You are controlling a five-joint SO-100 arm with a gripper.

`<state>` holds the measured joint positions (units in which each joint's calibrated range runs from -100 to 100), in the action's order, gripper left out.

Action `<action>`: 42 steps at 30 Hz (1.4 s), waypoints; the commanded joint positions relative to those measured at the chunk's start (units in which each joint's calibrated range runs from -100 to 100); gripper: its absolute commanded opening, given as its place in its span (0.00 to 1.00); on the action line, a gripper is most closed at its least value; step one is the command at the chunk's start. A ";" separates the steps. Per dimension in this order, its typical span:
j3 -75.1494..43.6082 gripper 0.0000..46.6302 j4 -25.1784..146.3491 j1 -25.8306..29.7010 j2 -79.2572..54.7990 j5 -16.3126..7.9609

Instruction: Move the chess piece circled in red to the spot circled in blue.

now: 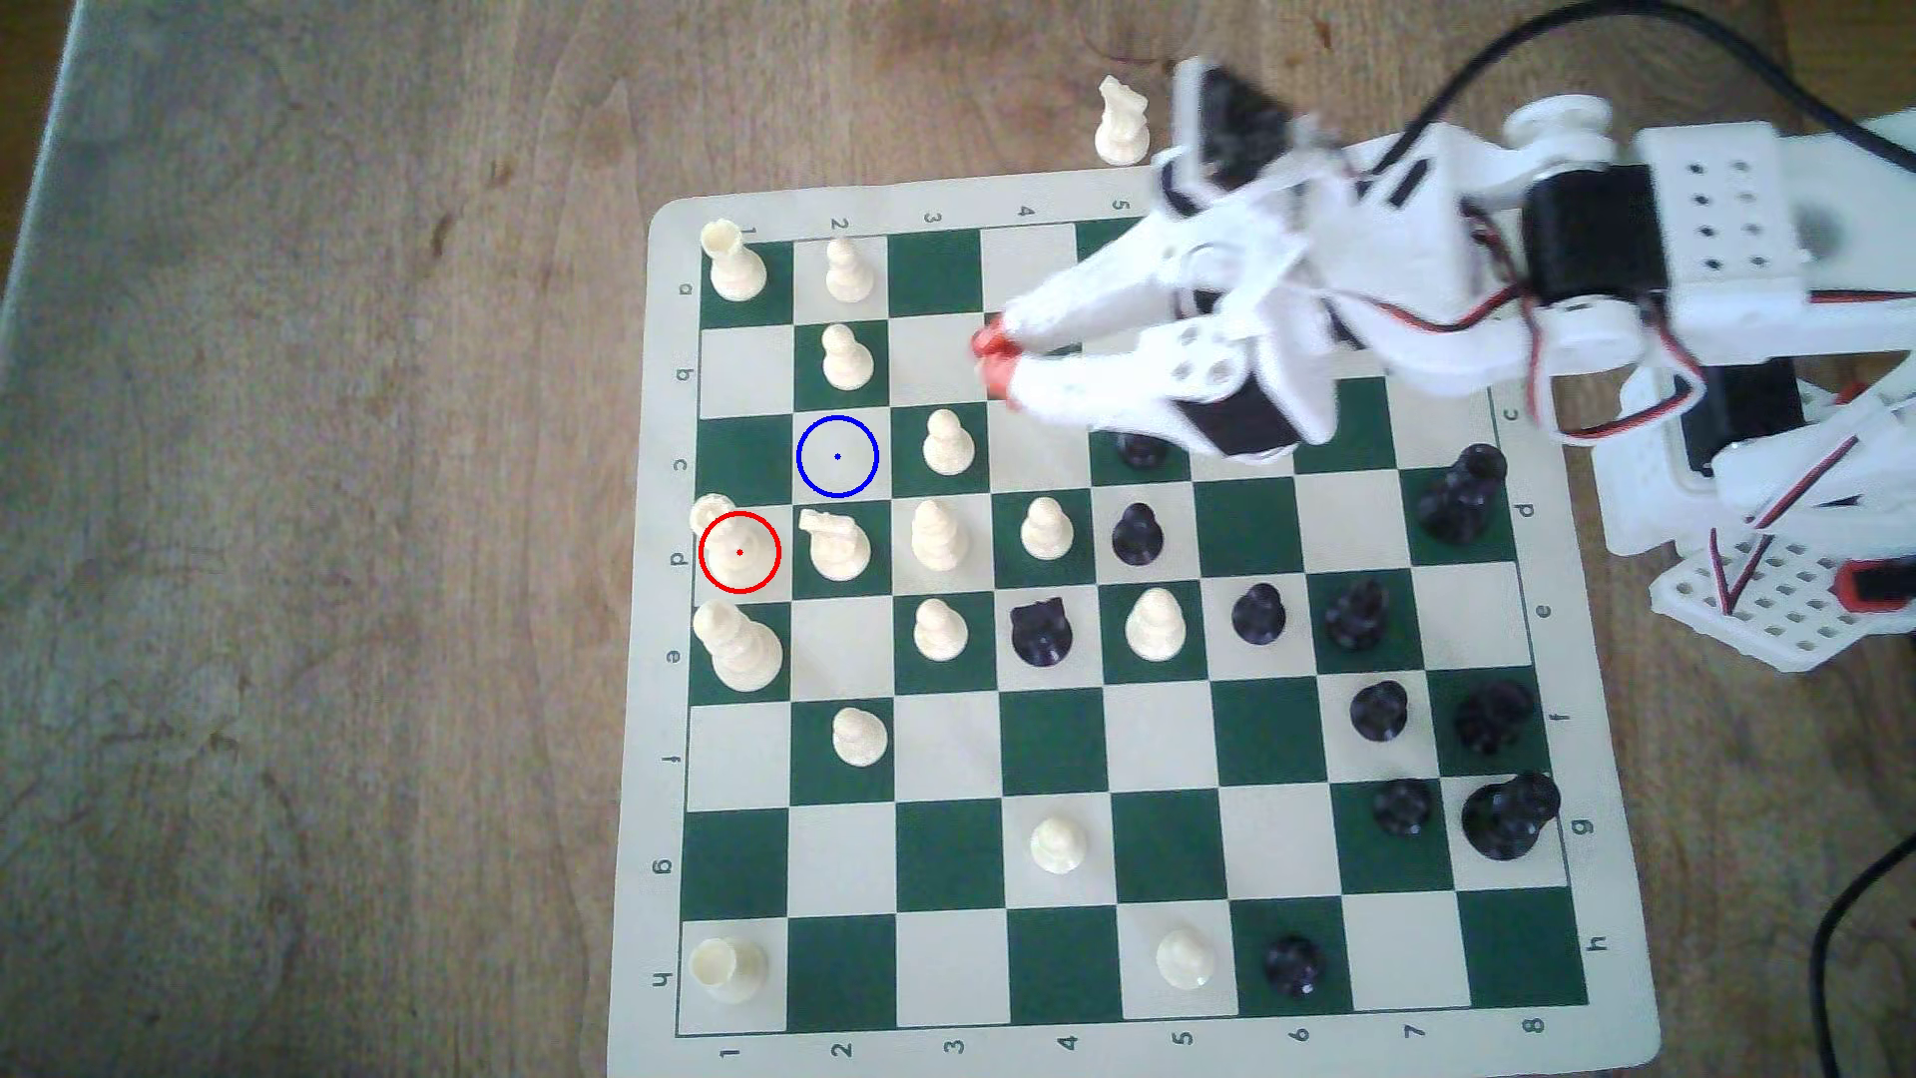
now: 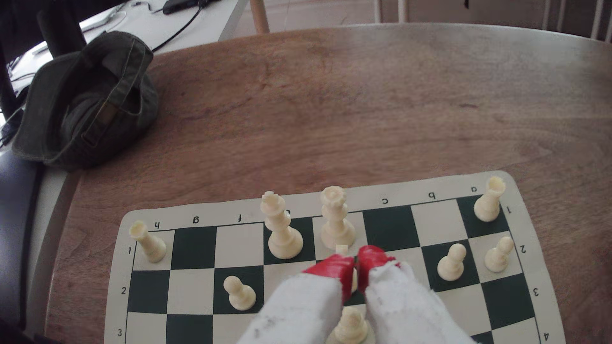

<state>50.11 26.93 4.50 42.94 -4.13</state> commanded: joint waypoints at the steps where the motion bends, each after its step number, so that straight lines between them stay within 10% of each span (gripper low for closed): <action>1: -20.01 0.01 4.44 -0.63 -13.31 -1.86; 42: -69.42 0.27 8.69 0.39 -61.79 -9.38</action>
<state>-11.07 36.41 4.06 -19.56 -13.41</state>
